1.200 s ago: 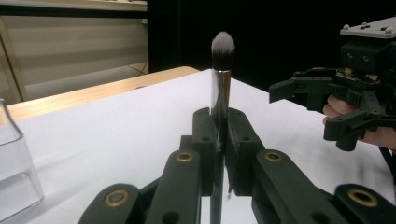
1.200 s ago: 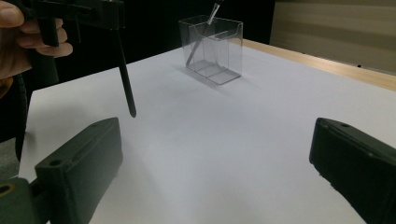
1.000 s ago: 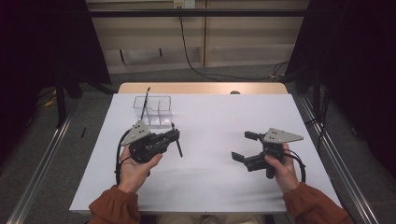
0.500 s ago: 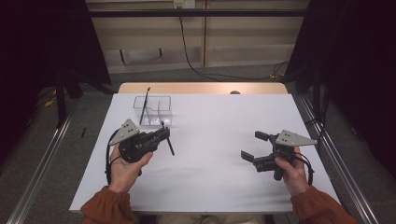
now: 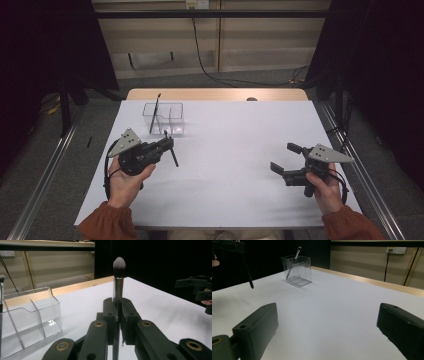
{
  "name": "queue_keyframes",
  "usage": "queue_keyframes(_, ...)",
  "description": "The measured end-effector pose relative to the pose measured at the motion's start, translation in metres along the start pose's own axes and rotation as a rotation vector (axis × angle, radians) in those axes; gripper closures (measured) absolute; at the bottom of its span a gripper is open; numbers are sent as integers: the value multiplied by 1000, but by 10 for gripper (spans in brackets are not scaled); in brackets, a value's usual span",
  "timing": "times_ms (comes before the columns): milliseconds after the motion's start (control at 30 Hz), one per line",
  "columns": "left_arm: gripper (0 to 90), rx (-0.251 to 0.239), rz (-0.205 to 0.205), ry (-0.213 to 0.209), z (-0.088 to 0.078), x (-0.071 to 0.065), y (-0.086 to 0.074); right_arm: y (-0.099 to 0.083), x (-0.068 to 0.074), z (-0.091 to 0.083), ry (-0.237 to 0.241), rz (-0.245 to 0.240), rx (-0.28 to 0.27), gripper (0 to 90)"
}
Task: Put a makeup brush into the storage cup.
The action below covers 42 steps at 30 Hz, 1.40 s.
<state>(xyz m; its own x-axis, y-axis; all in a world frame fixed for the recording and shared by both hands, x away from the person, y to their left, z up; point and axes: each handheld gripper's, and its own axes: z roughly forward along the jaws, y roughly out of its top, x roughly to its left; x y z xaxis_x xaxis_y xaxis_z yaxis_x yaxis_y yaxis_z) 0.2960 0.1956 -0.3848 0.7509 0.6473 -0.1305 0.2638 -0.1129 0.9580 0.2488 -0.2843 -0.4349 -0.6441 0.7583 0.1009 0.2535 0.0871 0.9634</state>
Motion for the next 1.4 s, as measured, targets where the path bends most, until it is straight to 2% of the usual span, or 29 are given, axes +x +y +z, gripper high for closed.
queue_keyframes(300,839,-11,-16,35,-11,12,4,-7,-5,-17,-27,4,-6,12)
queue_keyframes(600,839,-28,-33,60,-17,26,7,-10,-3,-16,-35,-2,-21,0)
queue_keyframes(800,839,-30,-28,71,-18,32,16,-10,-4,-15,-44,5,-25,0)
queue_keyframes(1067,838,3,-9,77,-12,36,20,-11,-2,-15,-39,0,-25,0)
queue_keyframes(1267,839,2,-5,102,-9,45,28,-11,-2,-14,-48,-4,-27,0)
queue_keyframes(1400,839,-20,-7,119,-6,53,36,-11,-2,-14,-45,-3,-27,0)
